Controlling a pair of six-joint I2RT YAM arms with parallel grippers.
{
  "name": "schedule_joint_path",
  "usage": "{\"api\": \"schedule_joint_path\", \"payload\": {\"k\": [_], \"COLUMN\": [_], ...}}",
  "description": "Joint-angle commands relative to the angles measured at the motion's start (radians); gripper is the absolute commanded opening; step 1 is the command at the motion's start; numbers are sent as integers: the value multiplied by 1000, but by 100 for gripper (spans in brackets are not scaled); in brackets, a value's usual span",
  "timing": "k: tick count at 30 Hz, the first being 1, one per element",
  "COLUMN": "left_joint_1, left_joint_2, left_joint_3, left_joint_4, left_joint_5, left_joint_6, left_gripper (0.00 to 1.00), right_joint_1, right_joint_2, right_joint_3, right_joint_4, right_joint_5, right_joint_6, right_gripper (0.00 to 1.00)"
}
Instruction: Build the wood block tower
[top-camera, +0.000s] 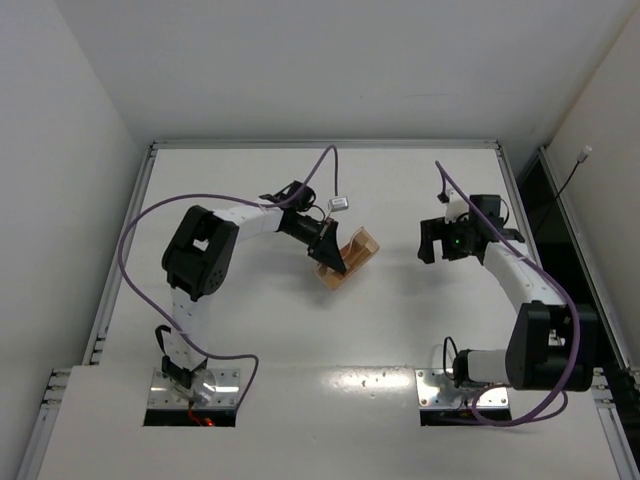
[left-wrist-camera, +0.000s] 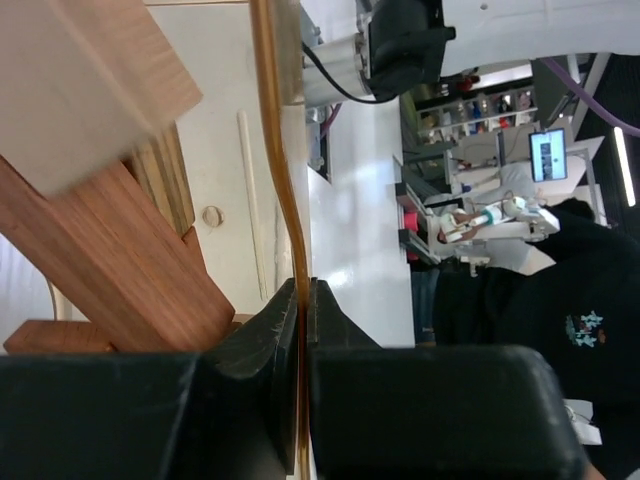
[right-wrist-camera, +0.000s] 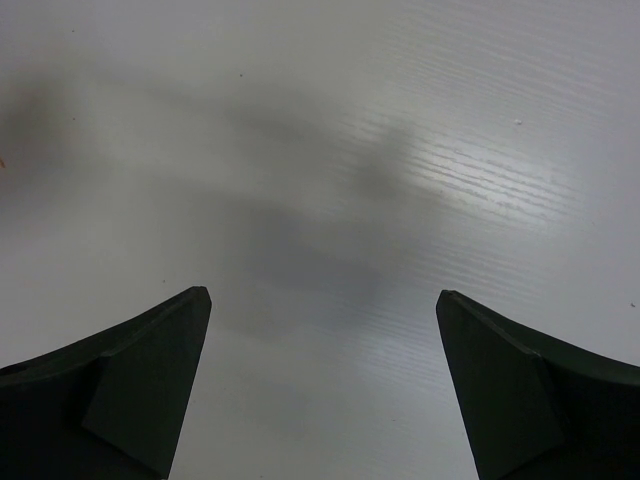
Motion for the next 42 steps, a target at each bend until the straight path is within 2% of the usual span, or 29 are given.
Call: {"api": "schedule_joint_path", "payload": {"k": [1, 6, 11, 15, 17, 18, 21, 24, 25, 27, 29, 30, 32, 34, 35, 36, 39, 40, 42], "left_joint_1": [51, 111, 123, 123, 123, 134, 239, 183, 97, 56, 134, 169, 198, 92, 68, 68, 216, 272, 252], "left_joint_2": [1, 24, 43, -20, -58, -68, -121, -134, -144, -181, -181, -131, -62, -92, -120, -149, -103, -23, -2], "left_joint_3": [38, 38, 5, -8, -68, -134, -180, -180, -194, -194, -148, -122, -70, -186, -214, -214, -109, -20, -27], "left_joint_4": [-103, -187, -187, -221, -166, -79, -78, -106, -94, 7, -6, -37, -211, -96, 49, 50, -101, -314, -304], "left_joint_5": [244, 244, 244, 244, 244, 244, 244, 227, 211, 178, 166, 166, 219, 203, 203, 203, 204, 213, 223], "left_joint_6": [143, 223, 223, 253, 220, 129, 138, 181, 181, 79, 75, 98, 237, 145, 29, 28, 149, 331, 332], "left_gripper": [0, 0, 0, 0, 0, 0, 0, 0, 0, 0, 0, 0, 0, 0, 0, 0, 0, 0, 0], "right_joint_1": [2, 2, 2, 2, 2, 2, 2, 2, 2, 2, 2, 2, 2, 2, 2, 2, 2, 2, 2], "right_joint_2": [16, 25, 34, 25, 25, 16, -5, -21, -21, 5, 17, 18, 5, -7, -7, -7, -7, -16, -16], "right_joint_3": [29, 38, 38, 38, 38, 38, 27, 3, 2, 28, 50, 50, 38, 24, 24, 24, 35, 35, 35], "right_joint_4": [30, 30, 30, 30, 30, 30, 18, 42, 51, 38, 13, 4, 19, 30, 30, 9, 8, 8, 18], "right_joint_5": [-42, -60, -60, -60, -60, -51, -51, -51, -51, -51, -51, -51, -51, -51, -51, -51, -51, -51, -51], "right_joint_6": [2, 11, 11, 11, 11, 11, 2, 13, 13, 13, 13, 13, 13, 13, 13, 13, 4, 4, 4], "right_gripper": [93, 93, 92, 92, 92, 92, 92, 92, 92, 92, 92, 92, 92, 90, 90, 90, 90, 90, 90]}}
